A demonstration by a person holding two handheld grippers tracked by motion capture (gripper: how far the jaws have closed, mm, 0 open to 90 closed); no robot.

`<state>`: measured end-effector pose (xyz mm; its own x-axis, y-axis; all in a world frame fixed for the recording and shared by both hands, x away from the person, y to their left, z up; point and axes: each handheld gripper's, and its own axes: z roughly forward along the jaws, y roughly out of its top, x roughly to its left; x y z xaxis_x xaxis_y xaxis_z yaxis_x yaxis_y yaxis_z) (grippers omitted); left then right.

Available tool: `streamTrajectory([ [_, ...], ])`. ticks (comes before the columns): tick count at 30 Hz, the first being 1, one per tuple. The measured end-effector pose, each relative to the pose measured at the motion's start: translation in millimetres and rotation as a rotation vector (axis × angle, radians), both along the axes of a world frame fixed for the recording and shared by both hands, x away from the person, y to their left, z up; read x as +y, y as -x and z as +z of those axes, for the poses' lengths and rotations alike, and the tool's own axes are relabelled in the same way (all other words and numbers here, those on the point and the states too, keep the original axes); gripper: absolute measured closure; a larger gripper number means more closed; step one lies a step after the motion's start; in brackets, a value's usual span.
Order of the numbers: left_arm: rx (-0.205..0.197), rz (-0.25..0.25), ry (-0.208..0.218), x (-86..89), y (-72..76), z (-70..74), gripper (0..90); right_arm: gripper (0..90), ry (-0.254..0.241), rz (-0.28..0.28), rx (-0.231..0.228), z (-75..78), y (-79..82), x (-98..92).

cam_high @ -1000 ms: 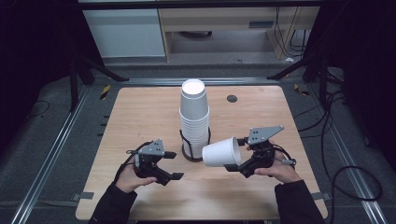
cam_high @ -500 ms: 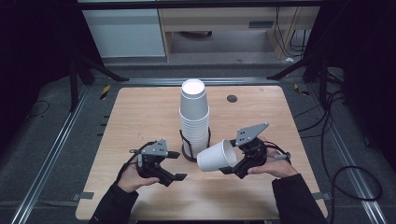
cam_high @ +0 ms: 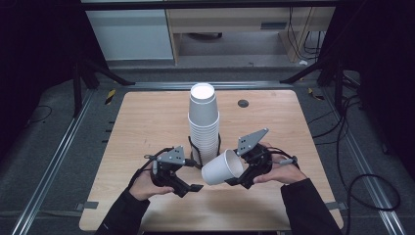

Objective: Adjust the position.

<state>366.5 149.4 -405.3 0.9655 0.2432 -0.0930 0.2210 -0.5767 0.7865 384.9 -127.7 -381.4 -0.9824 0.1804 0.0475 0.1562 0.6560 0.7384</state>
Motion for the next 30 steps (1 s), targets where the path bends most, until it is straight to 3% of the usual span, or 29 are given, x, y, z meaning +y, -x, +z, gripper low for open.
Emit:
streamTrajectory([
  [12, 0.003, -0.039, -0.013, -18.0, -1.5, -1.7, 12.7, 8.1, 0.040, 0.030, 0.007, -4.6, -0.2, 14.1],
  [30, 0.006, -0.061, -0.046, -29.1, -2.8, -8.2, 15.5, 8.1, 0.060, 0.055, 0.009, -8.0, -0.2, 25.1],
])
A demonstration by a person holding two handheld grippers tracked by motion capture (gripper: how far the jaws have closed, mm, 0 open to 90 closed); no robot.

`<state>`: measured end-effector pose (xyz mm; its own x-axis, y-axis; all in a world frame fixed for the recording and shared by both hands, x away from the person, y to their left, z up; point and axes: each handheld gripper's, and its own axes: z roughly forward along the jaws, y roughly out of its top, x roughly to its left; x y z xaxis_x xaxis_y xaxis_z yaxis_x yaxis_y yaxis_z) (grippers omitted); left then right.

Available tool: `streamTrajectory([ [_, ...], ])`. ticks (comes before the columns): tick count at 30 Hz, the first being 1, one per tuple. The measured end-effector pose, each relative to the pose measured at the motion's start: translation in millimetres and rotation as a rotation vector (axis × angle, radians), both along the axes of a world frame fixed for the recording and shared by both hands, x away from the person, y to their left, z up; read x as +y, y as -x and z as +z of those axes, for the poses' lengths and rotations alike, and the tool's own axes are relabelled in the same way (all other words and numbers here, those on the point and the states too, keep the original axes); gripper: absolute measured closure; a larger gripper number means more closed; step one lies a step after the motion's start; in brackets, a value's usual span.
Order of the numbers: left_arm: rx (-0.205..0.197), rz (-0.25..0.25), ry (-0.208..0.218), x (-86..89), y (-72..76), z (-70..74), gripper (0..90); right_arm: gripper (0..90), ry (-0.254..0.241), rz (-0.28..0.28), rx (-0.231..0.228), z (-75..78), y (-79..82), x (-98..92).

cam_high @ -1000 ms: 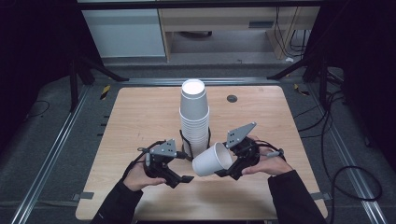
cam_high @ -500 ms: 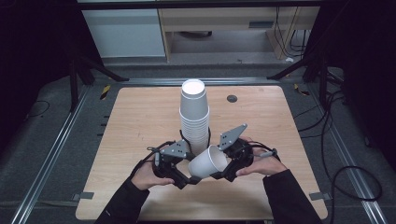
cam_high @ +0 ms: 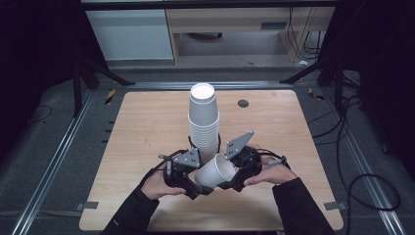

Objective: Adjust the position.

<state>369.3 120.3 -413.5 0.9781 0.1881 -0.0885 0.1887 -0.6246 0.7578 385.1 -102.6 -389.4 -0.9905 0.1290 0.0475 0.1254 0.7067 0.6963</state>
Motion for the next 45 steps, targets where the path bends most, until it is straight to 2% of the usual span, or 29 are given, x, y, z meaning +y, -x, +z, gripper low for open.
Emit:
streamTrajectory([
  [3, -0.007, 0.005, -0.005, -0.9, 0.0, -0.5, 20.2, 8.1, 0.002, 0.001, 0.002, -0.3, 0.9, 1.0],
  [6, -0.010, -0.003, -0.009, -0.9, 0.5, -0.3, 21.3, 8.1, 0.006, 0.007, 0.000, -0.4, 1.1, 1.1],
  [14, -0.007, -0.005, -0.011, -0.7, 1.3, -0.3, 22.4, 7.9, 0.004, 0.012, 0.005, -1.0, 1.3, 1.5],
  [28, -0.019, -0.007, 0.000, 2.5, 2.6, -0.2, 22.7, 3.4, -0.034, 0.012, 0.014, -2.1, 3.2, -1.4],
  [33, -0.010, 0.014, 0.005, 8.0, 2.0, -2.1, 22.8, 2.9, -0.063, -0.010, 0.005, 0.0, 3.6, -6.4],
  [39, -0.017, 0.049, 0.012, 20.2, 2.8, -4.6, 22.7, 2.6, -0.145, -0.041, -0.003, 7.6, 6.0, -17.8],
  [45, -0.021, 0.078, 0.048, 34.1, 4.5, -6.0, 22.6, 2.6, -0.227, -0.120, -0.005, 6.1, 10.0, -32.1],
])
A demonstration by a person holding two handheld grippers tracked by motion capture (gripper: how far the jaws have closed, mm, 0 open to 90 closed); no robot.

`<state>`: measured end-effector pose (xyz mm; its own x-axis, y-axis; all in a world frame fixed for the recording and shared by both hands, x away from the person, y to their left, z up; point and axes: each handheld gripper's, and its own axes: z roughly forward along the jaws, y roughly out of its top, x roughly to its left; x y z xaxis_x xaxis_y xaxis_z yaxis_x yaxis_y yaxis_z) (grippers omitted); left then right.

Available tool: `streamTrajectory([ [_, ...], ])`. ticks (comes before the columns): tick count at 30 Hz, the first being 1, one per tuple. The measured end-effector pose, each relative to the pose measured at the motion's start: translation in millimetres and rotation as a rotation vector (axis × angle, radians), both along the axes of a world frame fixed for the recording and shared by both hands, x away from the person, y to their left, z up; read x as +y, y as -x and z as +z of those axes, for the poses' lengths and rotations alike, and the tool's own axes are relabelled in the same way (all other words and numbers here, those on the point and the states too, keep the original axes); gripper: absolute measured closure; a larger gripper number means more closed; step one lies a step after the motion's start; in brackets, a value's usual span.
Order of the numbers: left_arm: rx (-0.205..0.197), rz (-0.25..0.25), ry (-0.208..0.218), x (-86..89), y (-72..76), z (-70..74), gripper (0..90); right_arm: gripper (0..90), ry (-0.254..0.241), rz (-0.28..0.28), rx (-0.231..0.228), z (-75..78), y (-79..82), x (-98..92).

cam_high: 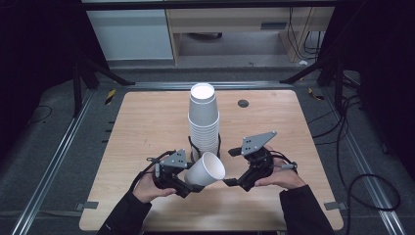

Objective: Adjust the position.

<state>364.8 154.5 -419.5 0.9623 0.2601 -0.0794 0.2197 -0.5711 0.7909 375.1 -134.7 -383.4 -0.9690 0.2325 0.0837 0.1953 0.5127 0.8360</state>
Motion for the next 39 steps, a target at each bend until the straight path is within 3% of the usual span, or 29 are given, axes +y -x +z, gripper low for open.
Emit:
streamTrajectory([
  [9, -0.009, -0.003, 0.042, -1.9, 1.8, -3.9, 22.4, 2.4, -0.089, -0.050, 0.020, -10.2, 4.9, -8.5],
  [15, -0.020, -0.016, 0.023, -13.5, 2.2, -7.3, 22.5, 2.3, -0.117, -0.055, 0.052, -15.8, 5.2, -7.4],
  [39, -0.069, -0.026, 0.030, -19.7, 5.0, 0.1, 22.6, 2.6, -0.118, -0.015, 0.110, -24.0, -2.4, 22.5],
])
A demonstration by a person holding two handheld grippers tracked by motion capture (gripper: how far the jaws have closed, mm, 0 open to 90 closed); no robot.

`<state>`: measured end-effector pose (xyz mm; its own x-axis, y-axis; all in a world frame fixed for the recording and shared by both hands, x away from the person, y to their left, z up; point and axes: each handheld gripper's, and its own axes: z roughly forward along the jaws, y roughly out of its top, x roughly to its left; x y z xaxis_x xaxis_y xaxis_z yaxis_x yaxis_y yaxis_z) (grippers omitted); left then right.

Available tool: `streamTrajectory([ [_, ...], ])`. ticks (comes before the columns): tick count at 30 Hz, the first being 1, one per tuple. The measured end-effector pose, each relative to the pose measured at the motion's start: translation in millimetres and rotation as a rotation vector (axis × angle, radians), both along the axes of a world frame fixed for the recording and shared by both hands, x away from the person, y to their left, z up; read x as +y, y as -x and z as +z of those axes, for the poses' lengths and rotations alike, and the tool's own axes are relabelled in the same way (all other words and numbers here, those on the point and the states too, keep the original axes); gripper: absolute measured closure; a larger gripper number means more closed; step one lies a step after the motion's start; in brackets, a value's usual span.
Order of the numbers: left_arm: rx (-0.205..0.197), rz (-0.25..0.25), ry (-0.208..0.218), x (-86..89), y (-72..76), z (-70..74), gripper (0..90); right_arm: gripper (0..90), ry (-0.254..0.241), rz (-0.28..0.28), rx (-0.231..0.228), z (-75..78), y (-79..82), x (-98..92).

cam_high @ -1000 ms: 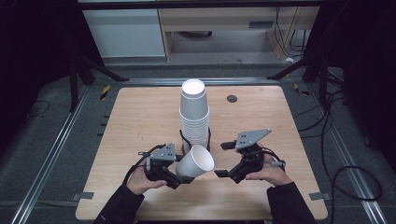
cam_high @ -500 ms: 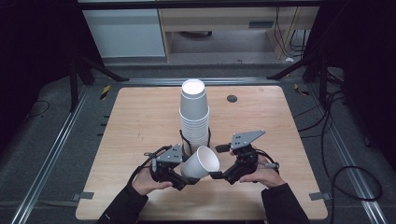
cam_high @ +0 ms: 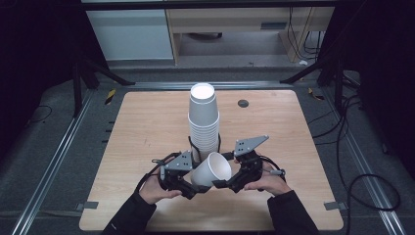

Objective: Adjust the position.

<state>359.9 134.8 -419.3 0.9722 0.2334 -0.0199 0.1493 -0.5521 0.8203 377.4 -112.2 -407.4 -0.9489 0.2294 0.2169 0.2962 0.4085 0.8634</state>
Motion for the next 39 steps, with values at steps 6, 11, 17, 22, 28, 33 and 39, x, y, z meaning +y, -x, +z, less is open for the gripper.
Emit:
streamTrajectory([
  [6, -0.005, -0.004, 0.001, -0.7, 0.1, 0.7, 22.5, 4.7, -0.001, 0.012, 0.011, -1.7, -0.8, 2.6],
  [11, -0.006, 0.000, -0.006, -0.8, 0.2, 0.0, 22.6, 5.8, 0.004, 0.018, 0.025, -3.3, -1.8, 4.2],
  [17, -0.004, -0.007, -0.010, -1.2, 0.0, -0.3, 22.7, 7.3, 0.007, 0.020, 0.034, -3.5, -1.3, 3.4],
  [22, -0.002, -0.008, -0.007, -1.2, 0.2, -0.4, 22.9, 8.6, 0.012, 0.018, 0.036, -3.2, -0.9, 2.7],
  [28, -0.004, -0.008, -0.006, -1.0, 0.1, -0.2, 22.6, 9.6, 0.006, 0.013, 0.027, -3.1, 0.0, 2.4],
  [33, -0.002, -0.005, -0.003, -0.6, 0.0, 0.3, 22.3, 10.3, -0.002, 0.012, 0.024, -2.6, 0.0, 2.0],
  [39, 0.010, -0.006, -0.003, -1.2, -0.5, 0.1, 21.7, 10.7, 0.001, 0.013, 0.027, -2.0, 0.2, 1.4],
])
